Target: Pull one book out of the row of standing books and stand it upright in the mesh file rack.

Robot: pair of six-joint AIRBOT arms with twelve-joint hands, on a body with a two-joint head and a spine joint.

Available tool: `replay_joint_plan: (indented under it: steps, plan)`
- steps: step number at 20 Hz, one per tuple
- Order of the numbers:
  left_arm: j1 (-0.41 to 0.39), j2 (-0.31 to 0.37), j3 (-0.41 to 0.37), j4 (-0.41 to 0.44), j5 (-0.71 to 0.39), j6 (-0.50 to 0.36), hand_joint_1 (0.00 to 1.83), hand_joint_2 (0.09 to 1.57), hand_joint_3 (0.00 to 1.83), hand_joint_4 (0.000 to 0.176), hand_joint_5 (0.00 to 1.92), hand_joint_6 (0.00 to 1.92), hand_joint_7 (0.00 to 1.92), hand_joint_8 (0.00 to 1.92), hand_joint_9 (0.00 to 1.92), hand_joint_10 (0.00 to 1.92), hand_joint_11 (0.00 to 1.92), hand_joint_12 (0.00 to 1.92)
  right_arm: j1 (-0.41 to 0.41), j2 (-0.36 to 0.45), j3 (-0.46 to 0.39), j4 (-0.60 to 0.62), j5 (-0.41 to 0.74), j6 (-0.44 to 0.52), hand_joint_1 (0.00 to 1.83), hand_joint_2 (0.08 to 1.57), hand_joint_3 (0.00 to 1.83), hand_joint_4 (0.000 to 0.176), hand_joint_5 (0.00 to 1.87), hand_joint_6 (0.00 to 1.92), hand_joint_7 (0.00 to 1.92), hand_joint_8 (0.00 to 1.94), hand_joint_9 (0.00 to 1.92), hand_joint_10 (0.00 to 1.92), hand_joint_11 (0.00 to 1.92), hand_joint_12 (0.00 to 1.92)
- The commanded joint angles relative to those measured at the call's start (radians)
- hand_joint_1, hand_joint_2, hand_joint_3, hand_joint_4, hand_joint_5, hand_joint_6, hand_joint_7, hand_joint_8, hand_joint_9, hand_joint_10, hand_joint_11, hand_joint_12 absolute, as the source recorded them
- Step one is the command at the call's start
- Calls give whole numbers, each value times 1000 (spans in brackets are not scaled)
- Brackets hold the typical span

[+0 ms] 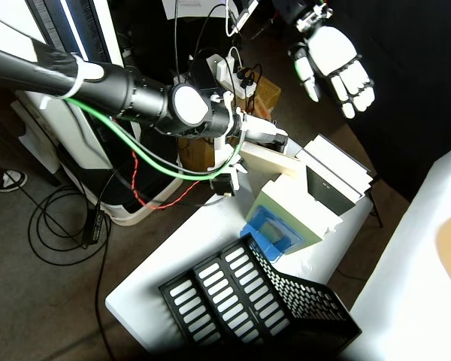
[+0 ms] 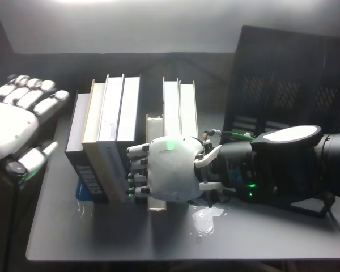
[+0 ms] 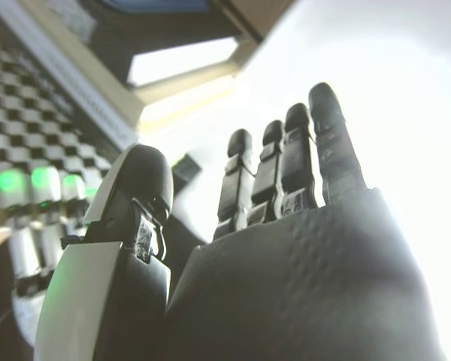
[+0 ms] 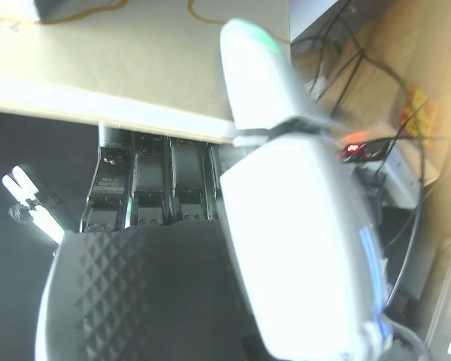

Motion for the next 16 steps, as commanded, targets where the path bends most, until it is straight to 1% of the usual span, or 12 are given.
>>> replay_joint_plan:
  steps: [1, 2, 3, 5, 7, 8, 10, 11, 12, 13, 15, 16]
  plan:
    - [-11, -3, 8, 16, -88, 3, 457, 1518, 0, 16, 102, 2, 16, 0, 0, 0, 0, 4, 1, 9, 12, 5, 6, -6, 1181, 1077, 6, 0, 436, 45, 421, 15, 278, 679, 0, 1483]
    - [-15, -5, 11, 22, -85, 3, 454, 1519, 0, 26, 93, 0, 4, 0, 0, 0, 0, 0, 1, 8, 16, 6, 11, -9, 1119, 1209, 0, 0, 682, 1062, 705, 140, 440, 973, 246, 1633]
    - [-18, -7, 13, 24, -85, 3, 435, 1520, 1, 33, 89, 0, 0, 0, 0, 0, 9, 7, 3, 5, 19, 6, 13, -16, 1334, 1094, 0, 0, 991, 886, 1202, 250, 825, 1183, 582, 1619]
    - [-19, -7, 13, 25, -86, 3, 428, 1527, 4, 41, 84, 2, 0, 0, 0, 0, 0, 0, 11, -2, 23, 4, 14, -28, 1380, 1096, 0, 0, 908, 943, 1160, 647, 914, 1299, 692, 1686]
    - [-18, -7, 13, 25, -85, 3, 423, 1523, 1, 34, 94, 7, 0, 0, 0, 0, 0, 0, 14, -3, 24, 1, 14, -29, 1287, 1038, 0, 0, 1132, 675, 1223, 662, 972, 1236, 777, 1725]
    - [-18, -7, 13, 25, -86, 3, 395, 1522, 1, 42, 91, 5, 0, 0, 0, 0, 0, 0, 15, -3, 25, 1, 14, -29, 1368, 1058, 0, 0, 1050, 772, 1232, 542, 949, 1263, 732, 1730]
    - [-18, -7, 13, 25, -88, 3, 390, 1523, 2, 34, 94, 6, 0, 0, 0, 0, 1, 0, 18, 2, 21, 1, 14, -29, 1384, 1077, 2, 0, 971, 930, 1199, 586, 914, 1267, 667, 1668]
    - [-18, -7, 13, 25, -88, 3, 411, 1522, 0, 27, 103, 8, 0, 0, 0, 0, 0, 0, 22, 8, 16, 1, 14, -29, 1385, 1073, 0, 0, 1013, 891, 1195, 594, 907, 1267, 669, 1663]
    - [-18, -7, 13, 25, -88, 3, 413, 1521, 0, 37, 100, 6, 0, 0, 0, 0, 0, 0, 26, 15, 10, 1, 14, -29, 1389, 1063, 0, 0, 1067, 807, 1219, 578, 904, 1269, 717, 1709]
    - [-18, -6, 12, 25, -87, 3, 400, 1522, 0, 41, 96, 4, 0, 0, 0, 0, 0, 0, 31, 26, -1, 1, 14, -27, 1379, 1106, 10, 0, 926, 936, 1095, 809, 854, 1392, 626, 1781]
    - [-19, -5, 12, 25, -85, 3, 396, 1525, 2, 43, 83, 0, 0, 0, 0, 0, 0, 0, 43, 52, -24, 1, 21, -27, 1389, 1077, 0, 0, 943, 972, 1190, 583, 968, 1206, 689, 1615]
    - [-20, -5, 12, 25, -84, 2, 433, 1523, 0, 32, 93, 5, 0, 0, 0, 0, 0, 0, 48, 67, -36, 1, 28, -26, 1386, 1080, 2, 0, 931, 1028, 1158, 621, 967, 1196, 644, 1635]
